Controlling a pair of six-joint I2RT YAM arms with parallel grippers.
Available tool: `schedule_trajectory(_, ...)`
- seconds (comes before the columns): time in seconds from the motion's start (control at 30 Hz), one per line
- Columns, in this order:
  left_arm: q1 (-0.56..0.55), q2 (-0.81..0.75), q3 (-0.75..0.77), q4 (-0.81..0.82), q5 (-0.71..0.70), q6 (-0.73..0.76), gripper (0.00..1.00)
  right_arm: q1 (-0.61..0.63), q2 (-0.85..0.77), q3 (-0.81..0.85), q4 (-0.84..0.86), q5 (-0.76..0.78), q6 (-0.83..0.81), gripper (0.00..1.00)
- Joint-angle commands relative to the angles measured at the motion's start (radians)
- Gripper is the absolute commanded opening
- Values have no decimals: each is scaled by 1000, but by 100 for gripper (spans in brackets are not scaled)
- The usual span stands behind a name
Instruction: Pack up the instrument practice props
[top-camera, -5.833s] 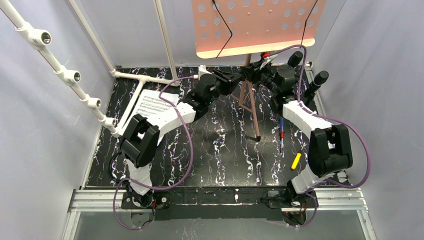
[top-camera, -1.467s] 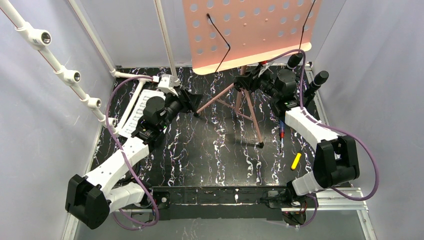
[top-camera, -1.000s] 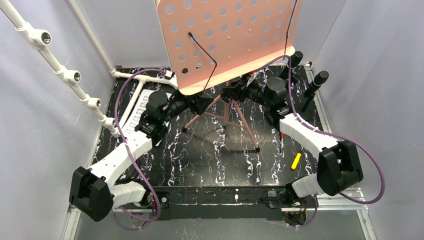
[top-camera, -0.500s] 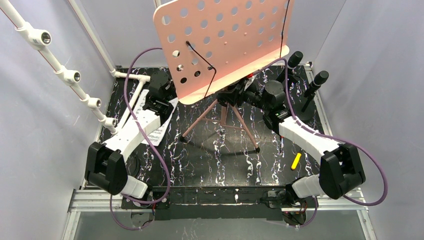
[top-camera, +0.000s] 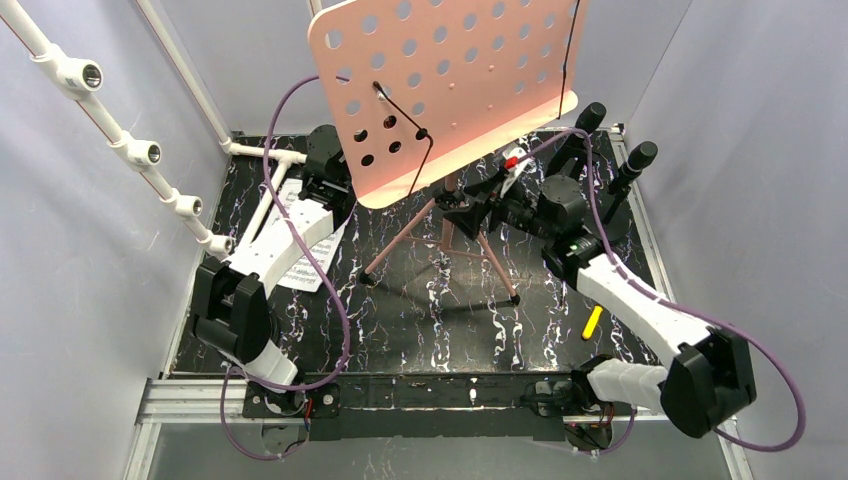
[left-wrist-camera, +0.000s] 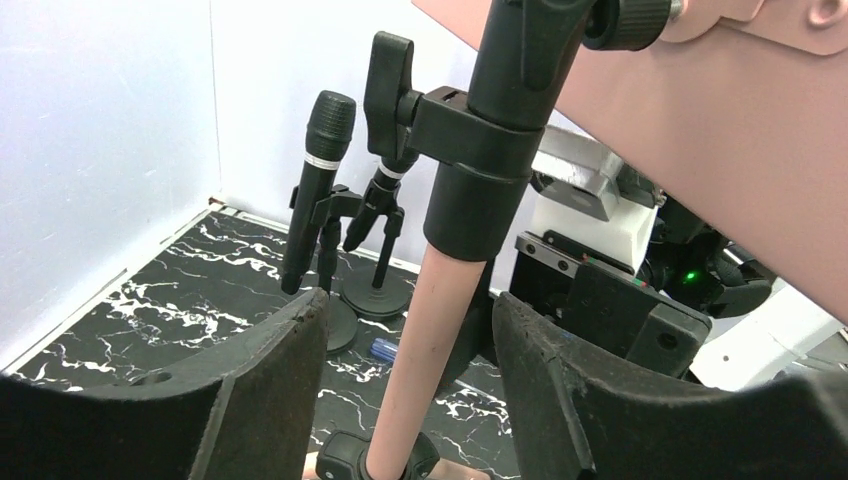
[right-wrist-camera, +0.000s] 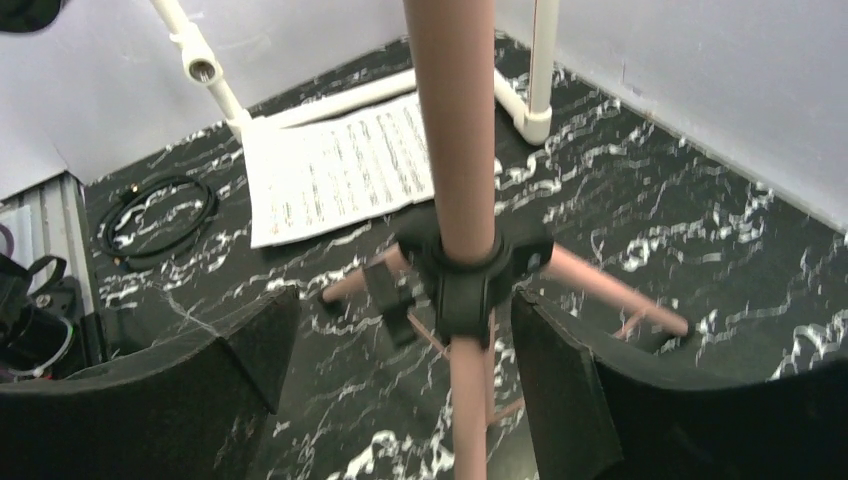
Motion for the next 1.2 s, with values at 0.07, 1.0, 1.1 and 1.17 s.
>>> schedule_trajectory(0.07, 2, 21, 65, 45, 49, -22, 56, 0, -165, -113, -182, 122, -26, 88)
schedule_trajectory(1.0, -28, 62, 115, 135, 67, -138, 0, 2, -69, -274, 138, 102, 42, 3)
schedule_trajectory(1.1, -40, 47, 111, 135, 65, -134, 0, 2, -73, -253, 154, 94, 44, 1)
schedule_trajectory(1.17, -44, 37, 101, 135, 61, -130, 0, 2, -77, -240, 166, 89, 42, 1)
